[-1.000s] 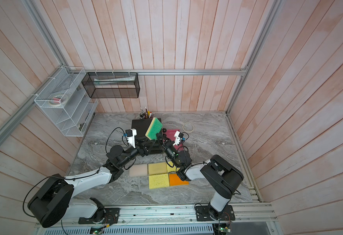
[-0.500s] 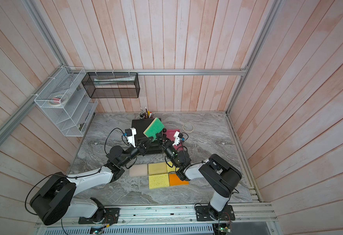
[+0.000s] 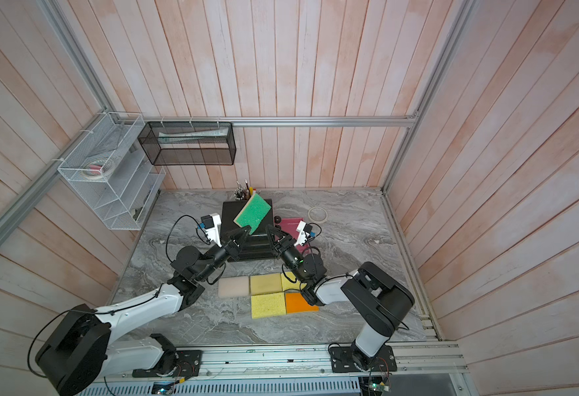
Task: Take the sponge out of the drawer
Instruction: Pick up the sponge from the drawer, then place the sponge at the center of the board.
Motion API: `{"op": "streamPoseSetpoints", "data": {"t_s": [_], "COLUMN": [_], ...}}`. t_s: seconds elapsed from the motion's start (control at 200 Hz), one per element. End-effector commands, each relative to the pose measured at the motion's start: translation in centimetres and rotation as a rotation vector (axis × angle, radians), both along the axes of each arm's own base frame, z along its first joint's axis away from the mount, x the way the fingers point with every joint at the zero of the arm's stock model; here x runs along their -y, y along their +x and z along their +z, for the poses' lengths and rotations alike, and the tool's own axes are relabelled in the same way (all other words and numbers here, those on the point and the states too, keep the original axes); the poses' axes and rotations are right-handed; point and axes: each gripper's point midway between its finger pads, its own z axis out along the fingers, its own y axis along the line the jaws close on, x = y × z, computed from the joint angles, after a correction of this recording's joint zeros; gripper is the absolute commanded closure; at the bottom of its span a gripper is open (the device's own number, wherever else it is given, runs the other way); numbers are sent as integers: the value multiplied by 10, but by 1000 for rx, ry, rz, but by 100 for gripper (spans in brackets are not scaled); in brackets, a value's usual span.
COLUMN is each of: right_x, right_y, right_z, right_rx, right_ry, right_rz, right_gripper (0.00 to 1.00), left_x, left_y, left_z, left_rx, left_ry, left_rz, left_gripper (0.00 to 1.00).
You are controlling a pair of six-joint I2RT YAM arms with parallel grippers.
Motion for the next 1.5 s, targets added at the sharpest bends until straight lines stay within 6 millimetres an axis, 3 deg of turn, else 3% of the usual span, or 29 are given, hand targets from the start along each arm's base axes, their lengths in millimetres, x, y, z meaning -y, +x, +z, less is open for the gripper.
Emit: {"op": "streamPoseSetpoints", "data": {"t_s": [0.0,0.11,0.245,0.36,0.655,0.905,1.185,1.495], "right_x": [30,46,69,72,75,92,97,98], "right_y": [3,16,10,13,22,27,30,35], "right_z": [20,12,15,12,0,-13,-26,-39], "right_rx": [124,84,145,151,142,104,82,61], "right_ry": [-208,-488,-575,-664,-707,-701,-690,-672], "right_rz": [-175,-306,-403,-422,-406,-426,-413,-389], "right_gripper": [60,51,49,47,46,45,45,45], "left_x": [-1,-9,-22,-32,-46,-50,-58,-70], "left_y": [-11,-31,-57,-76,-125,-158,-182,-177], "left_z": [-22,-34,-49,-67,-147,-180,-199,-199], "left_rx": [-122,-218,-309,-409,-760,-947,-1086,-1113], "left_ry": [120,185,205,226,263,260,346,372], "left_rz": [-47,-83,-108,-120,-176,-231,-244,-151], "left_gripper": [100,100,100,100,100,100,100,100]}}
